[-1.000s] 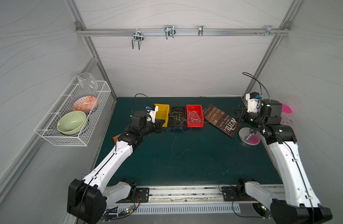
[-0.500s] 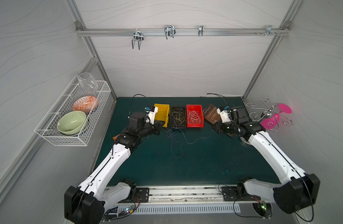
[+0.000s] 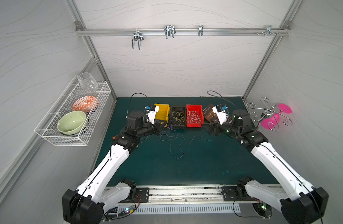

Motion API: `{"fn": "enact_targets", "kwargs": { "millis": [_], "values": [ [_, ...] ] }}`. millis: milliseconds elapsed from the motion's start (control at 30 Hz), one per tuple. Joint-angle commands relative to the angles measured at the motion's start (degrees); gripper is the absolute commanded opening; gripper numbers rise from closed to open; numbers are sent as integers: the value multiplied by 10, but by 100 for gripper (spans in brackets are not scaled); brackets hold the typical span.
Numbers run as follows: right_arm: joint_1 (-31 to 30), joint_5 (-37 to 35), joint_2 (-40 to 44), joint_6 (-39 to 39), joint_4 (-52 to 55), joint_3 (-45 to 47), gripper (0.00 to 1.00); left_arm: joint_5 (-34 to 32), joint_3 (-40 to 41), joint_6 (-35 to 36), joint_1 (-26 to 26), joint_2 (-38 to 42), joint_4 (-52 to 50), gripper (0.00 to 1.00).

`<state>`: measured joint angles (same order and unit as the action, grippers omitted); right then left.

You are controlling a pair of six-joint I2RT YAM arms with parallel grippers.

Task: Untangle and sort cables by color
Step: Untie the cable.

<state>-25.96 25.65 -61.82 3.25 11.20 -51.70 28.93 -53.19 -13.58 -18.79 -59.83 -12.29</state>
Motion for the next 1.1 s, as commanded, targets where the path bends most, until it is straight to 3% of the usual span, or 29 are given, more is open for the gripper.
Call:
{"fn": "enact_targets", "kwargs": {
  "millis": [0, 133, 300, 500, 633, 733, 833, 1067],
  "values": [
    [-44, 84, -62, 9, -192, 52, 86, 10, -32, -2, 2, 16, 16, 0],
    [-97, 100, -151, 12, -294, 57, 84, 9, -39, -4, 3, 18, 11, 0],
    [-122, 112, -259, 36, -385, 28, 77, 9, -41, -10, 3, 18, 16, 0],
    [-142, 120, -343, 42, -400, -42, 70, 8, -43, -10, 3, 19, 12, 0],
    [-144, 129, -382, 57, -408, -71, 52, 1, -45, -9, 2, 22, 9, 0],
    [-143, 130, -393, 58, -393, -78, 22, -25, -53, -9, 2, 25, -4, 0],
    [-139, 117, -380, 50, -374, -54, 0, -64, -72, 2, 3, 29, -28, 0],
    [-105, 44, -275, 16, -247, 26, 0, -118, -141, 33, 6, 32, -74, 0]
  ]
}}
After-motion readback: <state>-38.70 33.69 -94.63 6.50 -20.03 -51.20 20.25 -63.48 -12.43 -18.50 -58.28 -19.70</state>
